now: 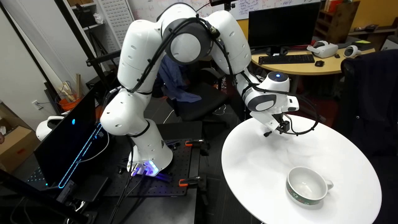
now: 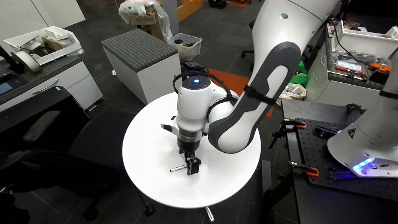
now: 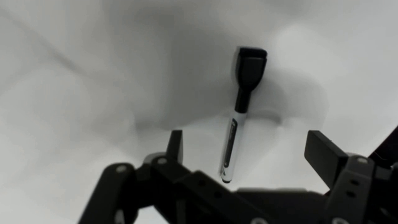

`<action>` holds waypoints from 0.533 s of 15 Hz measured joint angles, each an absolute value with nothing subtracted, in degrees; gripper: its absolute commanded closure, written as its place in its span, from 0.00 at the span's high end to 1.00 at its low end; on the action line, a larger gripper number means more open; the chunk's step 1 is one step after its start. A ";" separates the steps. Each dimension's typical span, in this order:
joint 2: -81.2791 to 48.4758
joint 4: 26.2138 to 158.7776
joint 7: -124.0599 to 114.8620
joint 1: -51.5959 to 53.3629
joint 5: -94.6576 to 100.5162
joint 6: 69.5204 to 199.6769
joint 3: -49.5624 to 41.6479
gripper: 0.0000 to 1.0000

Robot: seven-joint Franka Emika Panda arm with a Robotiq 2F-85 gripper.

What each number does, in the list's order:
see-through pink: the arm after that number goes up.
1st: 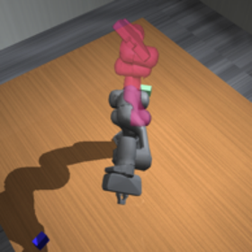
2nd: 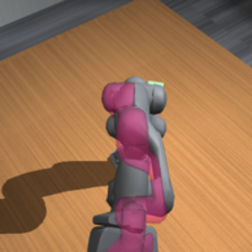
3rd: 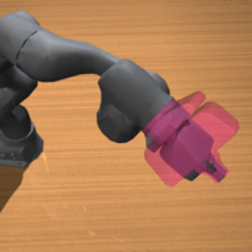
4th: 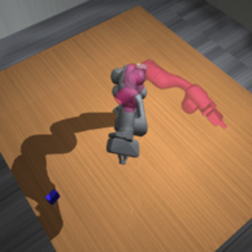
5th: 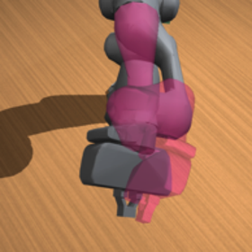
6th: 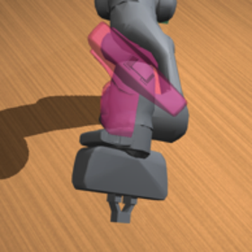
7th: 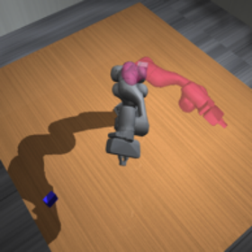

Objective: Pick up small brush from the table and put it on the mug cup.

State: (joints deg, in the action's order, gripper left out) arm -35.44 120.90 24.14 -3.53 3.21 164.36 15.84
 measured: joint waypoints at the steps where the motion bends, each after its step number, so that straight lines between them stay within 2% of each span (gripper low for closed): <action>1: -35.70 120.79 24.14 -3.53 3.22 164.36 15.87 0.90; 2: -35.92 120.66 24.14 -3.52 3.23 164.36 15.88 0.83; 3: -36.09 120.56 24.14 -3.52 3.24 164.36 15.89 0.68; 4: -36.23 120.46 24.15 -3.51 3.24 164.36 15.89 0.59; 8: -36.75 119.91 24.14 -3.46 3.26 164.36 15.89 0.47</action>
